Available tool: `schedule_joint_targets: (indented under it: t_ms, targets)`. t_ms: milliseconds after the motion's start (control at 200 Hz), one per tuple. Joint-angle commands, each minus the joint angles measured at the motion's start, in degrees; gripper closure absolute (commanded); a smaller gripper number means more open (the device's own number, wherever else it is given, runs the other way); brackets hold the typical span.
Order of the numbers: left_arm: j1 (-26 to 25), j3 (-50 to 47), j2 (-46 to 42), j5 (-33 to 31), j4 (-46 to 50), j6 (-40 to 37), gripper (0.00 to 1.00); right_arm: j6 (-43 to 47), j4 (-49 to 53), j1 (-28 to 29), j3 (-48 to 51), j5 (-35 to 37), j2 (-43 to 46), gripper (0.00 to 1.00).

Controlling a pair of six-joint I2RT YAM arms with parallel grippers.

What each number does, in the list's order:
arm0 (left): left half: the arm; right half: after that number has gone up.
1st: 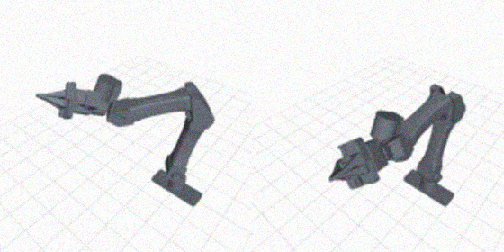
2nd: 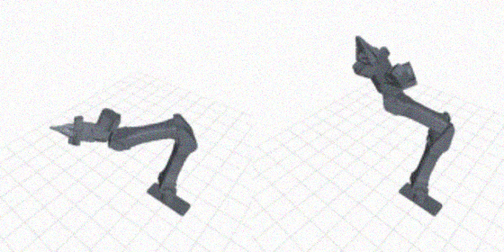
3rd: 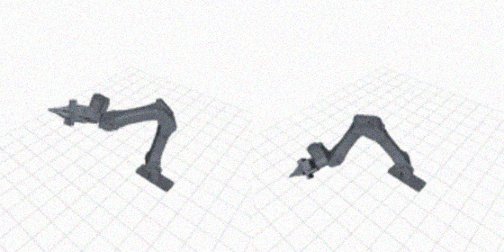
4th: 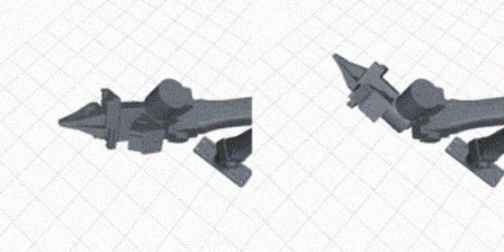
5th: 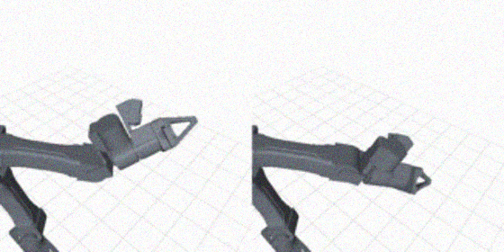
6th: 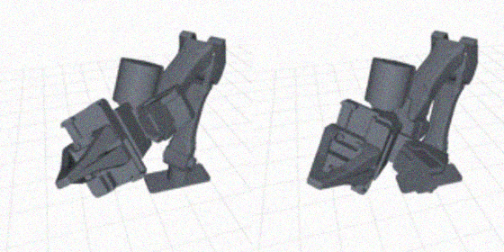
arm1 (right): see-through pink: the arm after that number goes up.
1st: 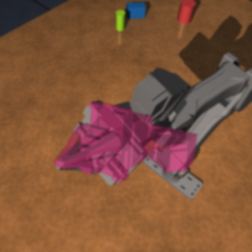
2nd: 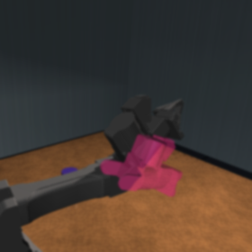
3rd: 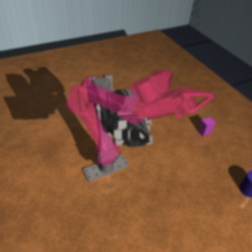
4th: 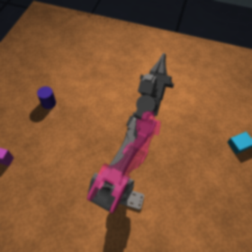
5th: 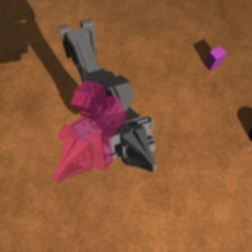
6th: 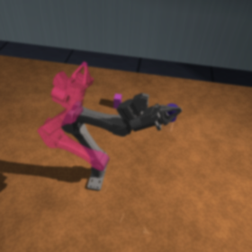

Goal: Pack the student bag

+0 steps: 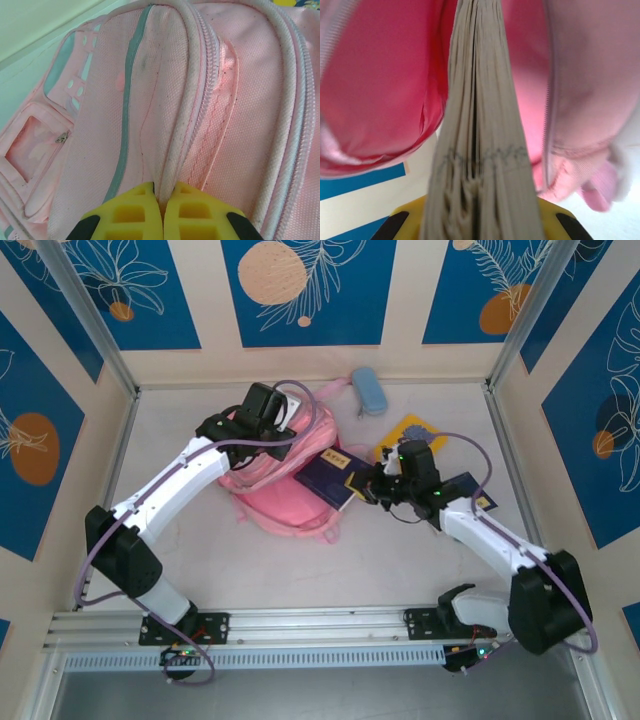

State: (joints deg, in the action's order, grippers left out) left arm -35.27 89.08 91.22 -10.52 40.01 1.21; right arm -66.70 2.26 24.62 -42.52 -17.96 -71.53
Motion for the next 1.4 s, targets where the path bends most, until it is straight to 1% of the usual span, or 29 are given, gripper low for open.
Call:
schedule_joint_targets:
  t_ms: [0, 120, 295, 355, 420, 490, 685, 770, 840, 950, 1025, 1050, 1055, 1060, 1075, 1140, 1185, 1250, 1395]
  targets:
    - [0.0, 2.3, -2.2, 0.0, -7.0, 2.8, 1.00, -7.9, -15.0, 1.8, -4.1, 1.4, -6.2, 1.00]
    - [0.0, 4.0, -0.7, -1.1, -5.5, 4.0, 1.00, -8.7, -15.4, 4.7, -11.0, 5.9, -14.5, 1.00]
    - [0.1, 4.3, -0.1, -0.9, -5.3, 5.3, 1.00, -11.1, -20.7, 8.3, -17.2, 10.9, -25.6, 1.00]
    - [0.2, 4.3, -0.1, -1.0, -5.4, 5.7, 1.00, -13.0, -19.7, 9.1, -19.2, 13.1, -29.2, 1.00]
    - [0.2, 4.5, -0.1, -1.2, -5.4, 6.0, 1.00, -17.8, -12.9, 10.5, -20.7, 19.1, -31.5, 1.00]
    - [0.2, 4.5, -0.2, -1.6, -5.5, 6.3, 1.00, -19.7, -15.9, 11.4, -20.8, 21.7, -34.5, 1.00]
    - [0.5, 4.2, -0.4, -1.7, -5.6, 7.7, 1.00, -22.2, -17.6, 13.0, -27.0, 21.0, -42.1, 1.00]
    - [0.5, 4.2, -0.5, -1.8, -5.6, 8.0, 1.00, -22.7, -18.4, 13.3, -30.1, 19.6, -45.1, 1.00]
    - [0.5, 4.3, -0.5, -1.6, -5.6, 8.2, 1.00, -22.2, -19.6, 13.3, -33.3, 17.2, -47.8, 0.95]
    - [0.6, 4.5, -0.5, -1.8, -5.3, 8.2, 1.00, -21.7, -22.4, 12.6, -37.7, 10.9, -51.9, 0.81]
    - [0.9, 4.5, -0.6, -1.8, -5.0, 8.4, 1.00, -21.5, -23.0, 12.4, -37.2, 9.4, -51.8, 0.75]
    - [1.0, 4.4, -0.6, -1.7, -4.9, 8.4, 1.00, -21.5, -22.6, 12.4, -36.4, 9.7, -51.1, 0.71]
    - [0.9, 4.4, -0.6, -1.7, -4.9, 8.4, 1.00, -21.6, -22.4, 12.4, -36.1, 9.8, -50.7, 0.68]
    - [0.9, 4.4, -0.6, -1.7, -4.9, 8.4, 1.00, -21.6, -22.4, 12.4, -36.1, 9.8, -50.7, 0.68]
    - [1.0, 4.3, -0.6, -1.6, -4.9, 8.4, 1.00, -21.6, -21.9, 12.3, -35.2, 10.0, -50.0, 0.63]
    - [1.3, 3.8, -0.6, -1.6, -4.9, 8.5, 1.00, -21.3, -21.6, 12.0, -32.0, 9.6, -47.3, 0.51]
    - [1.6, 3.3, -0.7, -1.6, -4.9, 8.5, 1.00, -21.0, -21.4, 11.5, -29.8, 9.0, -45.3, 0.46]
    - [1.9, 2.3, -1.0, -1.8, -5.2, 8.5, 1.00, -19.9, -20.4, 10.8, -25.8, 7.4, -41.5, 0.44]
    - [3.4, -1.0, -2.1, -1.6, -5.9, 8.5, 1.00, -15.6, -16.6, 9.6, -15.5, 5.0, -30.9, 0.45]
